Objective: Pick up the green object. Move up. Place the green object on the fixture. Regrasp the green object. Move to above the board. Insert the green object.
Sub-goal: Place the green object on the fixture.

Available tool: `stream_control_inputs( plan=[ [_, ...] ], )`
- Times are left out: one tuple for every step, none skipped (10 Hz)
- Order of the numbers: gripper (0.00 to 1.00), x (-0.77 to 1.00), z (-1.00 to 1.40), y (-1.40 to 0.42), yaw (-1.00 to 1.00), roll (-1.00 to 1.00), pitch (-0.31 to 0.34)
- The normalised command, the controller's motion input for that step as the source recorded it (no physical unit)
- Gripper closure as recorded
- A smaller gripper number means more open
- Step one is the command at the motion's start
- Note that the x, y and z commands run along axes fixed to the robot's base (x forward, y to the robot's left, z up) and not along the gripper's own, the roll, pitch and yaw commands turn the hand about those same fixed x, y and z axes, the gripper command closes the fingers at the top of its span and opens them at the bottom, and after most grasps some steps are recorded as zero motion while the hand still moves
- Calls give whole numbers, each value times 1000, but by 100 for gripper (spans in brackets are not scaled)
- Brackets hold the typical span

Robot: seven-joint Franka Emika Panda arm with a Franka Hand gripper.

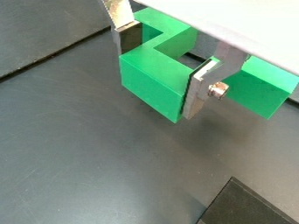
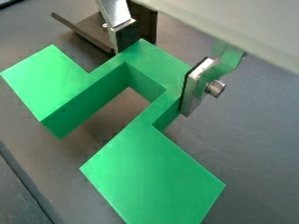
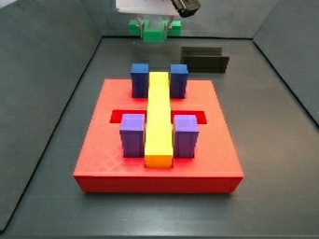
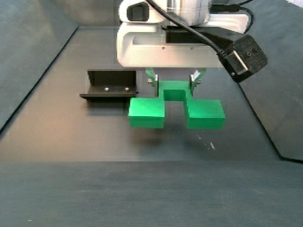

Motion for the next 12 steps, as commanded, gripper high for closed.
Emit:
stream_control_inputs(
  plan=[
    [100, 0, 0, -97, 0, 91, -20],
    [100, 0, -23, -94, 0, 60, -37],
    [100, 0, -20, -49, 0, 0, -46],
    [100, 0, -31, 0, 0, 0, -71],
    [100, 0, -11, 0, 0, 0, -71],
    [100, 0, 0, -20, 0, 0, 0],
    [100, 0, 346, 0, 0, 0, 0],
    [100, 183, 783, 0, -137, 77, 17],
    [100, 497, 897, 14, -329, -26, -3],
    [100, 557, 663, 0, -580, -111, -134],
    [100, 514, 614, 129, -660, -169, -143],
    [100, 640, 469, 291, -631, -246, -26]
  ],
)
